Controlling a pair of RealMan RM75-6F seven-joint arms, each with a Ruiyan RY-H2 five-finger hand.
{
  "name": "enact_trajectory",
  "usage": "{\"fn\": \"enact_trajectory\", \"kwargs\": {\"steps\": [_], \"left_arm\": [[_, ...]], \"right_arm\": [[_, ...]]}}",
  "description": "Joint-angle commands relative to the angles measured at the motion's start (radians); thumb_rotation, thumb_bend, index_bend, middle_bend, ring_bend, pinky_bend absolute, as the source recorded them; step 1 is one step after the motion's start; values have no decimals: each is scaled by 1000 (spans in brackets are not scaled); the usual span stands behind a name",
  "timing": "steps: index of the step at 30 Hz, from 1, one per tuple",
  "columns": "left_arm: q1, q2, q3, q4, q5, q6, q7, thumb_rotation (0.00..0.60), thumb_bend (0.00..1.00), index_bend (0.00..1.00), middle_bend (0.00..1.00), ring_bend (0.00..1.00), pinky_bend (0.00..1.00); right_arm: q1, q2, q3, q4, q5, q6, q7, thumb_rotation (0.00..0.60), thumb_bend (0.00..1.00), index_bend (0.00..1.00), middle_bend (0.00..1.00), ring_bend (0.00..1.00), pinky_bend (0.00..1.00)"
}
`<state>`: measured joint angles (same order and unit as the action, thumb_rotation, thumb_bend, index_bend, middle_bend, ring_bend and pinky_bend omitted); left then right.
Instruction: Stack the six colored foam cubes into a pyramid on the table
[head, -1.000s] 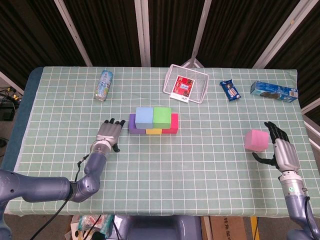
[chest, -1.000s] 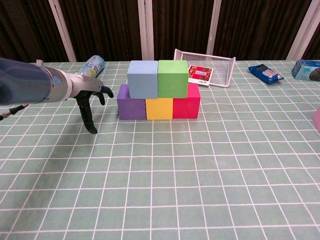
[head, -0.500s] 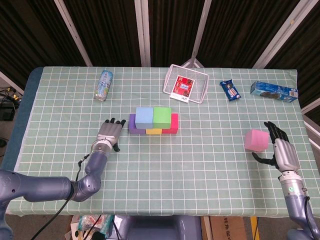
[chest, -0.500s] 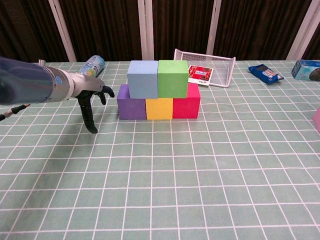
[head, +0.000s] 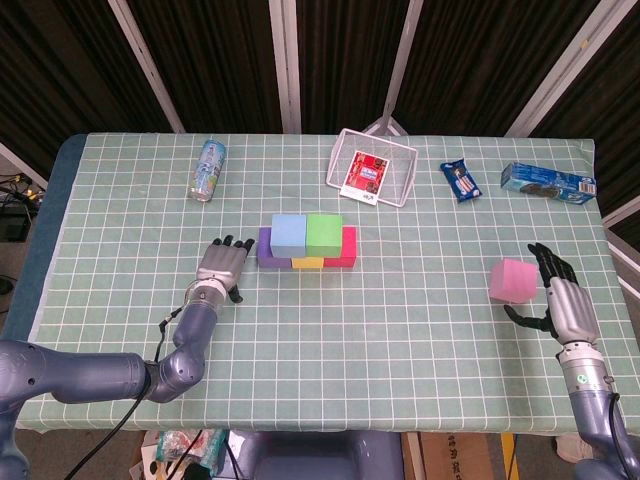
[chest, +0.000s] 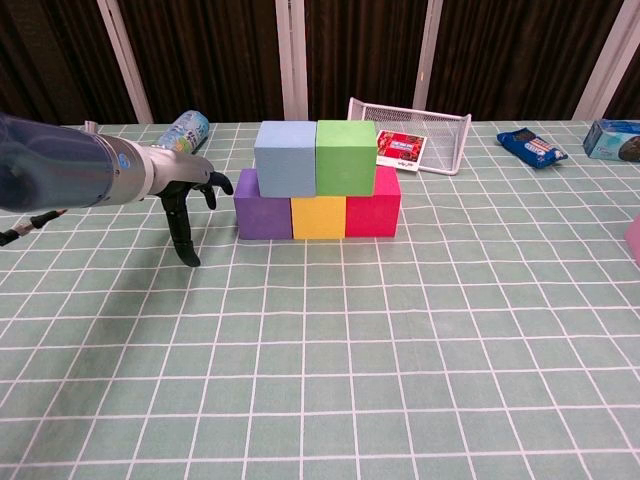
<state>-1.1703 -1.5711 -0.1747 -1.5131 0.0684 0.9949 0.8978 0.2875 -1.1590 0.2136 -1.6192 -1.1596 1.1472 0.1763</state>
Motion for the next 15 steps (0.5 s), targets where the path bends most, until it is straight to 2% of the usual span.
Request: {"fn": "enact_trajectory", "kwargs": {"steps": [1, 15], "left_arm": [[1, -2, 0, 2, -1, -1, 1, 600, 167, 10, 120, 9, 107], [0, -13, -3, 10, 7, -4, 3, 600, 167, 10, 115, 10, 107]], "right_arm": [[0, 0, -1, 0, -1, 0, -1, 600, 267, 0, 0, 0, 0], [0, 1, -1, -3, 0, 0, -2, 600, 267, 0, 0, 0, 0]]}}
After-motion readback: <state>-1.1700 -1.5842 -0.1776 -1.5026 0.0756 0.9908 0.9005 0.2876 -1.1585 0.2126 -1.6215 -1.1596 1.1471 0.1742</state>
